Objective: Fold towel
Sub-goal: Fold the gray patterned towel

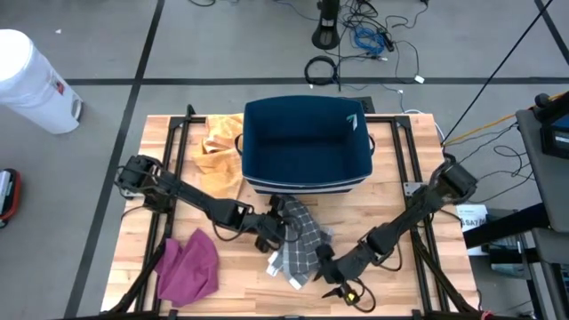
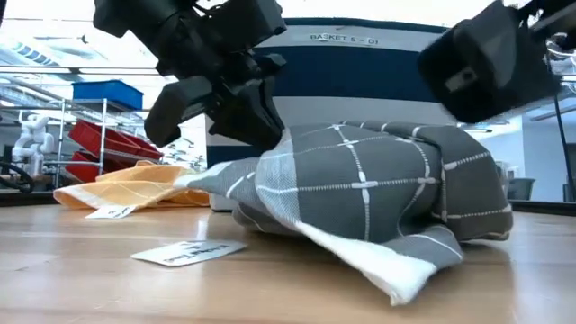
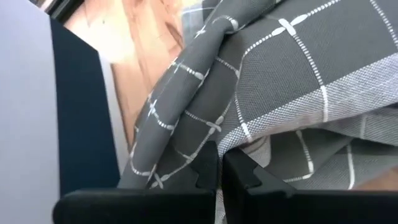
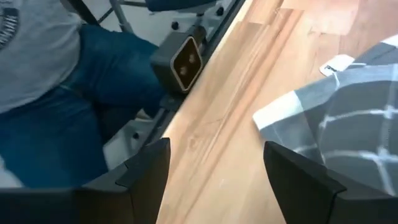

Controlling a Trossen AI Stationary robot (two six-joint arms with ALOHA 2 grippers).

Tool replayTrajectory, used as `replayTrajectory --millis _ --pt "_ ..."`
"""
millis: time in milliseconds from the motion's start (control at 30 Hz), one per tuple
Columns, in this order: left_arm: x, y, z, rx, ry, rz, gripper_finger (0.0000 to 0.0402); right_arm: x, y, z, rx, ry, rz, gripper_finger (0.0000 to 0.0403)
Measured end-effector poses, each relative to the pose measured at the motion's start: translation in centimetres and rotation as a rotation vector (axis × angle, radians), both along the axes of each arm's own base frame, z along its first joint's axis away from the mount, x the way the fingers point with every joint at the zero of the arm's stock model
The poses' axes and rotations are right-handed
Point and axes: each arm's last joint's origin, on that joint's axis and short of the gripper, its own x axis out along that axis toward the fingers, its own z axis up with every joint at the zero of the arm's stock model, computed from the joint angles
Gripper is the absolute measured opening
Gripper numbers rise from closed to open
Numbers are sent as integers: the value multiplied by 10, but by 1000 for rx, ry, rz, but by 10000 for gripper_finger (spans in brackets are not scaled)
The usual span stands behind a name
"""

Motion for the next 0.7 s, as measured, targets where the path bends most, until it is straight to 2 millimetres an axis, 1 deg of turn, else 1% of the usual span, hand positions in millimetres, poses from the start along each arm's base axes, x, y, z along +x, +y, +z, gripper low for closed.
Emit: replayTrajectory --millis 133,233,300,433,533,567,700 --pt "2 4 -6 -3 20 7 4 16 6 -25 -60 -62 37 216" --pt "3 5 -11 -3 31 15 3 31 7 -35 -139 -73 35 194" --pt "3 5 -12 -9 42 17 3 40 6 -38 -191 -75 33 183" --pt "4 7 -12 -26 40 30 3 50 4 -33 -259 -102 65 169" --pt "4 6 -12 -41 41 30 3 52 -1 -29 -302 -102 80 166" --pt "3 6 -12 -53 44 28 3 53 -3 -28 -314 -87 79 167" --pt "1 6 -14 -71 71 36 3 42 -13 -20 -448 66 18 166"
